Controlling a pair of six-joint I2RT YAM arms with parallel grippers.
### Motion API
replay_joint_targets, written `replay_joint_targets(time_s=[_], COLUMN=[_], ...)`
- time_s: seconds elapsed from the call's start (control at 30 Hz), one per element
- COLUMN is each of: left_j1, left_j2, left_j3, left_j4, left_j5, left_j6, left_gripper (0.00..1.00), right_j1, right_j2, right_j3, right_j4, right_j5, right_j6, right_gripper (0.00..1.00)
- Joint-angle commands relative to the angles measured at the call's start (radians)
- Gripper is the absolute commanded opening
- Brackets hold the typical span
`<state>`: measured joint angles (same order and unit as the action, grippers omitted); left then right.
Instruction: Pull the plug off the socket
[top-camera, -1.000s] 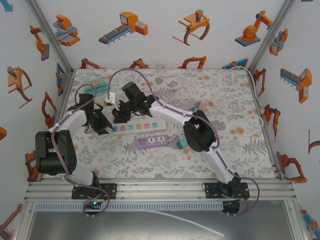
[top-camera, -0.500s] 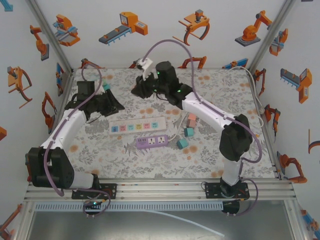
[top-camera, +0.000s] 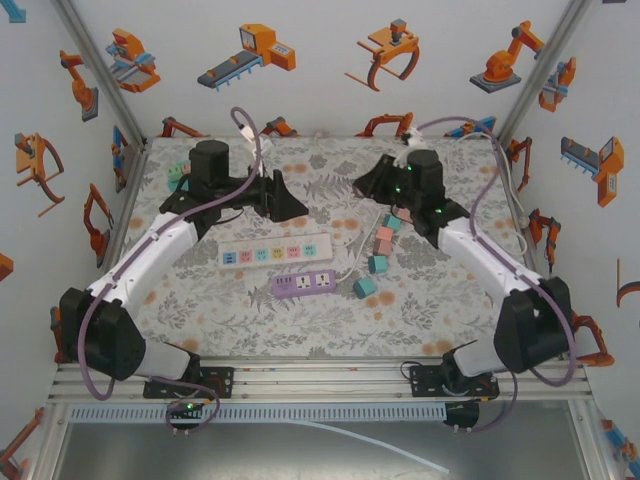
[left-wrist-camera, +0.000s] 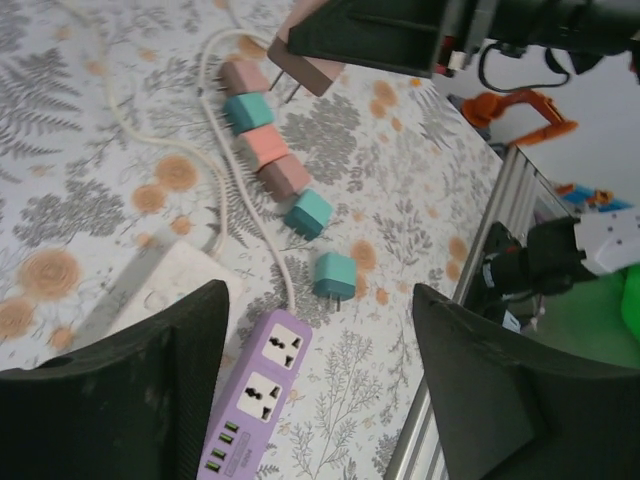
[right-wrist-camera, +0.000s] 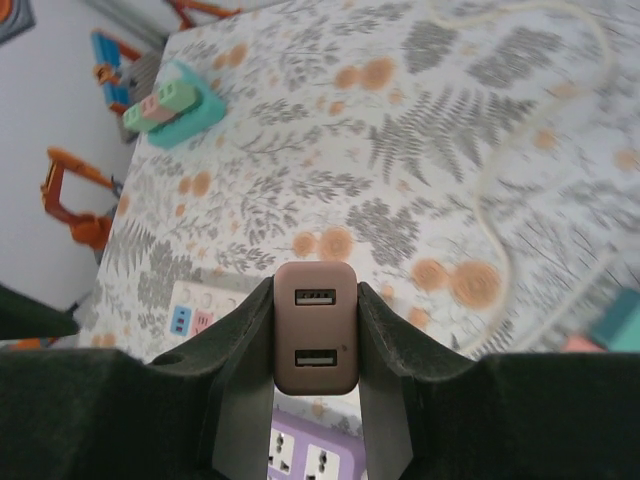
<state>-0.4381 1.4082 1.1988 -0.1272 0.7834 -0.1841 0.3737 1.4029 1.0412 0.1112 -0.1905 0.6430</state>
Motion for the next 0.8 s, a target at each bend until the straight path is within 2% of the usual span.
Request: replay_joint_targets(time_s=[0.0,0.17,0.3,0.4,0.53,0.77], left_j1=[-0.022,-0.044,-0.061,-0.072,-0.076,-0.079], left_j2=[0.017,0.041,0.051,0.056,0.058,0.033], left_j3=[0.047,0.083,0.087,0.087,0.091,0.072], left_j4=[0.018,-0.019,-0.01,-0.007,-0.007,-0.013], left_j5=[0.104,0.124,0.139,0.143,0.133,0.074], left_j6=[0.135,0.189,0.203,0.214,0.208,0.184], left_gripper=[0.77,0.88,0.94,0.99,0.97,0.97], right_j1=[-0.078,-0.226,-0.353,-0.415,-0.448,-0.461], right_j2=[-0.114,-0.214,-0.194,-0.123,0.026,0.266], right_j3=[-0.117,-0.271,-0.358,-0.384,-0.358,-0.28], right_j4=[0.072,0.05,0.119,0.217,0.338,0.432], right_j5=[0.066,0.067,0.005,-0.041,-0.077,-0.044], right_j6=[0.154,0.225,0.293,0.33,0.338,0.392], right_gripper=[0.18,0.18,0.19,0.19,0.19,0.19])
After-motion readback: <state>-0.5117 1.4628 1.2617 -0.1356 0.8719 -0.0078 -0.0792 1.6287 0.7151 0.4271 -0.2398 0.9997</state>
